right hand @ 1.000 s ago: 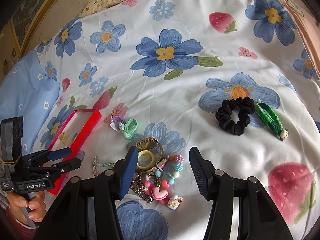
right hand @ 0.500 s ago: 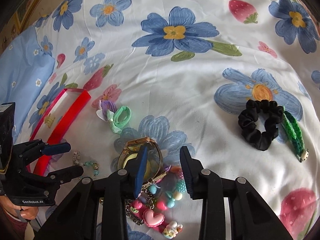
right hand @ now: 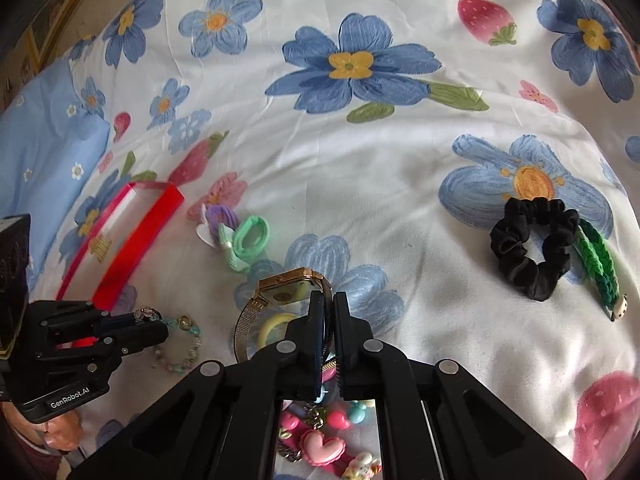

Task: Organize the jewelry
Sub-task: 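Grasp the gold watch with the right tool while the left tool grasps the beaded bracelet, then carry the watch and bracelet into the box and open both tools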

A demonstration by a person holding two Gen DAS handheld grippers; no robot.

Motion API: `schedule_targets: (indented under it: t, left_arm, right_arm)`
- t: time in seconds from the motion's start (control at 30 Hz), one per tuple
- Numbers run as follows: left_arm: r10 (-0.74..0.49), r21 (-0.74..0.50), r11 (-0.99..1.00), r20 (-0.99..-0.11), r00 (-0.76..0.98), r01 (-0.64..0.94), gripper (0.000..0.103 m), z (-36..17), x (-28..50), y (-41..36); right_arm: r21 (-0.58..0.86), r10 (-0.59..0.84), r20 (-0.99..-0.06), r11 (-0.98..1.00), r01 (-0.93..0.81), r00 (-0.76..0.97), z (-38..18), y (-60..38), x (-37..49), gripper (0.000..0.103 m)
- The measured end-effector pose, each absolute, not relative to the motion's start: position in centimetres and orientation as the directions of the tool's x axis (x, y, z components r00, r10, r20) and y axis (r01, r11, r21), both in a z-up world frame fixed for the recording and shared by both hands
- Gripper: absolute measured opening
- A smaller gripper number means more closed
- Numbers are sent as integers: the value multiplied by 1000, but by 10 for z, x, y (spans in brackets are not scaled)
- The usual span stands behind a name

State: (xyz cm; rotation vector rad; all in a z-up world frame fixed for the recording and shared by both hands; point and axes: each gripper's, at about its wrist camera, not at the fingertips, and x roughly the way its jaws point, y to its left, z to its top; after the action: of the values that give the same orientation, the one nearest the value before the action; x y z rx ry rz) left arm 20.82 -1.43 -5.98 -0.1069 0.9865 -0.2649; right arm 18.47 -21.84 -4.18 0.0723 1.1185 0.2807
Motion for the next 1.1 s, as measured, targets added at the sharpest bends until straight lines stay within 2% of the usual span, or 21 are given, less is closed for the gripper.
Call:
schedule_targets:
  t: [0.43,1.1]
  left_arm:
    - [-247,-230,967,-734,632,110,8,-9,146,34]
    - [-133,-280,954,-708,694,-103,8,11,71,138]
  right_arm:
    - [275,355,-822,932,-235,446,1,-188,160,4]
    - [348,501,-793,839,-419,346,-5,-55,156,4]
